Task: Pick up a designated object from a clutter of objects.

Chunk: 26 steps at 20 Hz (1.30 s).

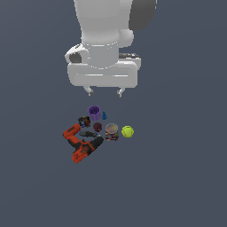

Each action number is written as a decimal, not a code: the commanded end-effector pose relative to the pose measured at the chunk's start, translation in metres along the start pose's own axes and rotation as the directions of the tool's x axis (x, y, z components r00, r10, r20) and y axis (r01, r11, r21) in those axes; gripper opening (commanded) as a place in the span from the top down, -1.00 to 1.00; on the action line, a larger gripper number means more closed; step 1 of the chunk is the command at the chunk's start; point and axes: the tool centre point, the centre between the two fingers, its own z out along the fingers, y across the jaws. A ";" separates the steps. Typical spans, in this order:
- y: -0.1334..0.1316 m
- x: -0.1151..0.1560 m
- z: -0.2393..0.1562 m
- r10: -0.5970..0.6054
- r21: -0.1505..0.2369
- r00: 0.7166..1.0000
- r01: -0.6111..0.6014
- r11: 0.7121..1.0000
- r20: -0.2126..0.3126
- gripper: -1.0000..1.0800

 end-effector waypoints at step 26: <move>-0.011 -0.022 0.190 -0.074 -0.014 0.996 0.075 0.997 0.054 -0.92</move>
